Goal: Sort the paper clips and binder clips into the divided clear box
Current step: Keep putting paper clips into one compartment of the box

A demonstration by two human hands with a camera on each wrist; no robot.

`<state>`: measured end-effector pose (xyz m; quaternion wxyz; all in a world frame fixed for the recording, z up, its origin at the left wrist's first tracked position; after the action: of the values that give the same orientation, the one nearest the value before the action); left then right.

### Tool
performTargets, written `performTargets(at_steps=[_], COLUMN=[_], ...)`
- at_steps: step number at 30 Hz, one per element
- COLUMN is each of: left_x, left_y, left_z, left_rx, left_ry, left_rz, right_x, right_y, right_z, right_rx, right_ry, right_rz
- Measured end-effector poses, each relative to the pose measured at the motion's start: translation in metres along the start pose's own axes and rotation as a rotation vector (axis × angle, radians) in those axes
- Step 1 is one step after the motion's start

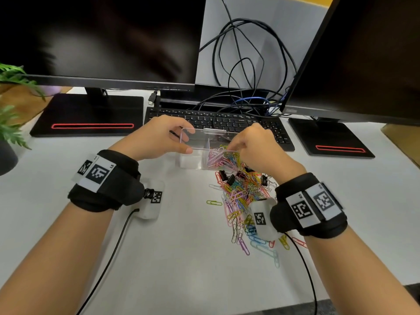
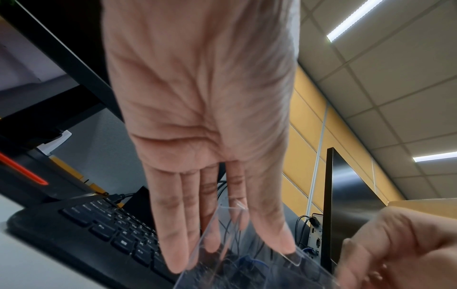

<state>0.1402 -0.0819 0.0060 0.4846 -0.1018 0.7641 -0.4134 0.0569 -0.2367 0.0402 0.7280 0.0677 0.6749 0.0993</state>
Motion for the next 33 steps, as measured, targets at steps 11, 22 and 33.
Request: performTargets(at_steps=[11, 22, 33], left_x=[0.000, 0.000, 0.000], left_y=[0.001, 0.000, 0.001], left_z=[0.001, 0.000, 0.002], left_rx=[-0.001, -0.006, -0.008], left_ry=[-0.001, -0.006, -0.004], left_rz=[0.009, 0.021, 0.018], right_x=[-0.008, 0.045, 0.057], right_y=[-0.012, -0.062, -0.065], right_z=[-0.007, -0.043, -0.043], right_rx=[0.013, 0.257, 0.226], right_ry=[-0.129, 0.284, 0.336], right_rz=[0.152, 0.042, 0.071])
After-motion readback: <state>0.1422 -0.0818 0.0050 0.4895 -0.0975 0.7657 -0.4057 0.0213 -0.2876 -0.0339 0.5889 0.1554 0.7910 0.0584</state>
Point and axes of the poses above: each hand's wrist, its own z-axis towards the middle knuckle, its own x-axis out of the palm, y = z × x, the point moved 10 cm from there along z, towards the middle knuckle, and after that the axes turned 10 degrees about -x, right-handed, at the moved point
